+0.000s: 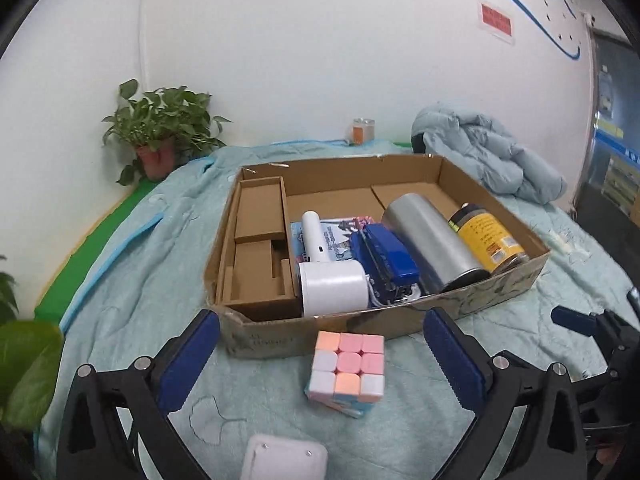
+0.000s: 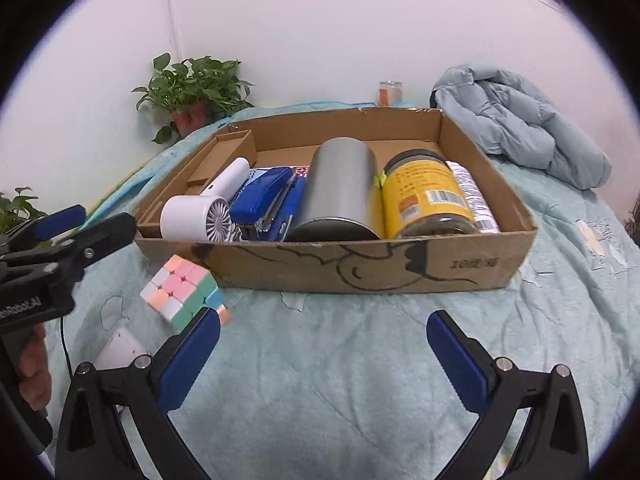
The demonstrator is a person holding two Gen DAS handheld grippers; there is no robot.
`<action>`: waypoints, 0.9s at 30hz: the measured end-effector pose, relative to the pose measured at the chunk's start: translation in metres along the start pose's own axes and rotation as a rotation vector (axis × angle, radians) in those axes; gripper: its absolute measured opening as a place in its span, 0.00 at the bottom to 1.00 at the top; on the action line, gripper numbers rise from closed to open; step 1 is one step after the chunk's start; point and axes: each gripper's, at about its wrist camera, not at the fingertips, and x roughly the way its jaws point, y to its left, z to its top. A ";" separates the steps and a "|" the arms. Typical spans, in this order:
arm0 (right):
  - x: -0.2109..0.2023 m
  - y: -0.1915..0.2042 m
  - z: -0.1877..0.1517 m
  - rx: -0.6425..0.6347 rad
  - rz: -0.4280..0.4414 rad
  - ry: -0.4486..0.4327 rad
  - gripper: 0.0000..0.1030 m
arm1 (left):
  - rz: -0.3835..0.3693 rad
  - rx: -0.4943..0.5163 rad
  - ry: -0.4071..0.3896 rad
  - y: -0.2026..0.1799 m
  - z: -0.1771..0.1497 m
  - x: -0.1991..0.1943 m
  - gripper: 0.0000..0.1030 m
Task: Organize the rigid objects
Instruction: 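Lower the stapler beside the silver can and open the left gripper, then move the left gripper to the white rectangular device and grasp it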
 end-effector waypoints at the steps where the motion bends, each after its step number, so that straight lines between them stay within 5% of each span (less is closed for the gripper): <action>1: -0.003 -0.002 -0.001 -0.002 -0.006 -0.004 1.00 | -0.002 -0.012 -0.014 -0.001 -0.003 -0.011 1.00; 7: -0.037 -0.009 -0.010 -0.035 -0.005 -0.025 1.00 | 0.012 -0.084 -0.065 -0.006 -0.019 -0.059 0.94; 8: -0.043 -0.010 -0.012 -0.039 -0.004 -0.035 0.91 | -0.002 -0.089 -0.062 -0.004 -0.016 -0.060 0.59; 9: -0.049 -0.012 -0.015 -0.040 -0.005 -0.050 0.56 | -0.016 -0.087 -0.038 -0.006 -0.016 -0.057 0.06; 10: -0.052 -0.014 -0.016 -0.044 -0.021 -0.052 0.34 | -0.015 -0.081 0.009 -0.008 -0.019 -0.055 0.00; 11: -0.053 -0.016 -0.016 -0.049 -0.051 -0.046 0.15 | -0.009 -0.084 0.020 -0.009 -0.019 -0.053 0.01; 13: -0.059 -0.021 -0.016 -0.034 -0.035 -0.059 0.15 | -0.033 -0.109 0.026 -0.009 -0.024 -0.056 0.02; 14: -0.061 -0.024 -0.015 -0.027 -0.021 -0.066 0.31 | -0.061 -0.125 0.036 -0.007 -0.025 -0.056 0.16; 15: -0.063 -0.025 -0.015 -0.023 -0.015 -0.074 0.71 | -0.071 -0.132 0.049 -0.006 -0.026 -0.058 0.61; 16: -0.065 -0.026 -0.016 -0.023 -0.009 -0.087 0.91 | -0.065 -0.136 0.062 -0.005 -0.027 -0.057 0.92; 17: -0.067 -0.026 -0.017 -0.023 -0.003 -0.106 0.99 | -0.046 -0.144 0.059 -0.002 -0.029 -0.058 0.97; 20: -0.067 -0.023 -0.020 -0.036 0.010 -0.108 0.99 | -0.091 -0.128 0.116 0.013 -0.036 -0.051 1.00; 27: -0.052 -0.010 -0.026 -0.053 0.116 -0.036 0.99 | -0.046 -0.182 0.242 0.069 -0.067 -0.024 1.00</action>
